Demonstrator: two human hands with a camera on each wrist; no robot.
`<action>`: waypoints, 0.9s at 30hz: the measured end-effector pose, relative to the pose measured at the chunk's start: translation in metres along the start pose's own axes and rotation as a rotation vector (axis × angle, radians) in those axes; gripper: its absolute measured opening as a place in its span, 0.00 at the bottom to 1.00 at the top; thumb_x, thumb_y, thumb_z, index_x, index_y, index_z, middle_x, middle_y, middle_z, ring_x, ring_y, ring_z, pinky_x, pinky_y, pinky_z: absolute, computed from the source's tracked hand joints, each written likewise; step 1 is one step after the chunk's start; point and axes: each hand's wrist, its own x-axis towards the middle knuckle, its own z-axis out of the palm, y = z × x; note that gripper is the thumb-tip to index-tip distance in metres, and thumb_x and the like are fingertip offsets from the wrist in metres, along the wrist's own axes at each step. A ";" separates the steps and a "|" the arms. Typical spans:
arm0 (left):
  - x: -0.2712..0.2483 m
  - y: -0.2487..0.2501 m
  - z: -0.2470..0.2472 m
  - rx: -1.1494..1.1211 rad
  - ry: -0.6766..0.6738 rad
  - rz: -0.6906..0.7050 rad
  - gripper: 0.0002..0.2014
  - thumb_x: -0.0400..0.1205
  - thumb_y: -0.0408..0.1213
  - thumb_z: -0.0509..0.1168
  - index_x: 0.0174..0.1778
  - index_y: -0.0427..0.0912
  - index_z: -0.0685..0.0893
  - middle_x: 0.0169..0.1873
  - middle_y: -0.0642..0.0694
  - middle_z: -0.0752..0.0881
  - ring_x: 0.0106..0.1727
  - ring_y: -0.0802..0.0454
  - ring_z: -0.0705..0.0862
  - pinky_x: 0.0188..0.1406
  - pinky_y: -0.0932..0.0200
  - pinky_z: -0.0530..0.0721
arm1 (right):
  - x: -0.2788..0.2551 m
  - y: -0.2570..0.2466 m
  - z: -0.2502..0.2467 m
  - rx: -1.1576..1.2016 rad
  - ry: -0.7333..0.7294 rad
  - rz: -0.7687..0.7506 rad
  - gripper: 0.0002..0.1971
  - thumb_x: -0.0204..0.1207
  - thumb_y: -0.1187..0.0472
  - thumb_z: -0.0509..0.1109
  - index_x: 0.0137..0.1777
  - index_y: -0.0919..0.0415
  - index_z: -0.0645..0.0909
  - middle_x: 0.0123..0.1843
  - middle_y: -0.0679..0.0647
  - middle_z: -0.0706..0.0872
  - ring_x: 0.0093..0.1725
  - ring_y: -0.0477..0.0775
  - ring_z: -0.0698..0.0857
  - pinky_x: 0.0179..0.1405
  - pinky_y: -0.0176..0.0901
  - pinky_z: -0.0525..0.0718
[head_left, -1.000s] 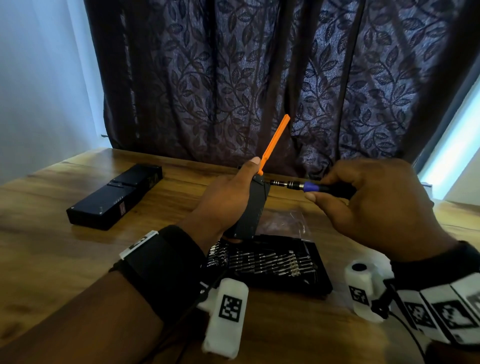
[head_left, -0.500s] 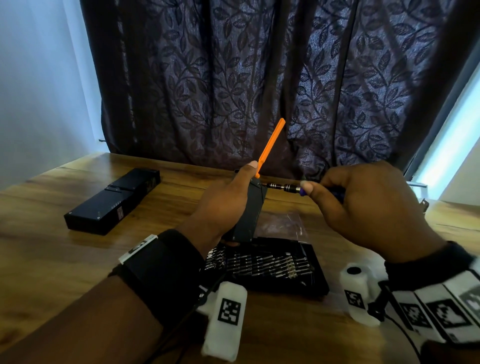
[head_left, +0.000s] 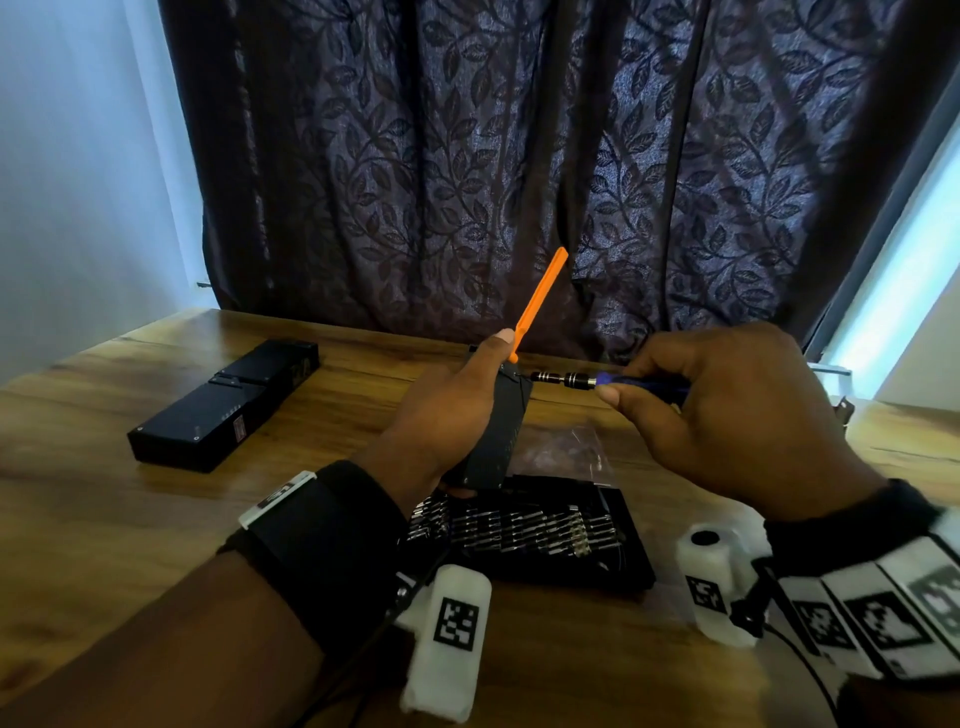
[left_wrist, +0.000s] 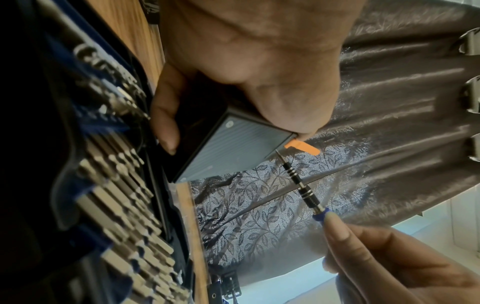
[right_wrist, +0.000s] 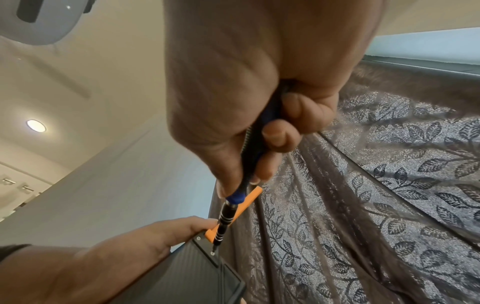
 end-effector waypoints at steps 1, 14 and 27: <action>0.001 -0.001 0.000 -0.005 -0.005 0.001 0.50 0.65 0.81 0.62 0.56 0.34 0.88 0.39 0.40 0.87 0.43 0.37 0.91 0.43 0.47 0.84 | 0.000 0.000 0.000 -0.011 0.001 0.010 0.19 0.77 0.37 0.68 0.37 0.50 0.90 0.24 0.44 0.84 0.22 0.44 0.79 0.27 0.35 0.75; -0.001 0.001 0.001 0.061 0.038 0.064 0.28 0.76 0.75 0.62 0.47 0.51 0.85 0.42 0.45 0.82 0.41 0.45 0.82 0.40 0.49 0.76 | 0.002 -0.008 0.001 0.067 -0.056 0.259 0.19 0.76 0.40 0.74 0.30 0.51 0.88 0.22 0.42 0.81 0.26 0.41 0.82 0.25 0.32 0.67; -0.002 0.001 -0.001 0.304 0.044 0.228 0.34 0.79 0.76 0.56 0.36 0.45 0.82 0.30 0.45 0.78 0.30 0.51 0.79 0.37 0.52 0.76 | 0.000 0.015 0.011 0.796 -0.387 0.806 0.23 0.82 0.48 0.74 0.42 0.74 0.88 0.26 0.58 0.74 0.16 0.46 0.61 0.17 0.31 0.57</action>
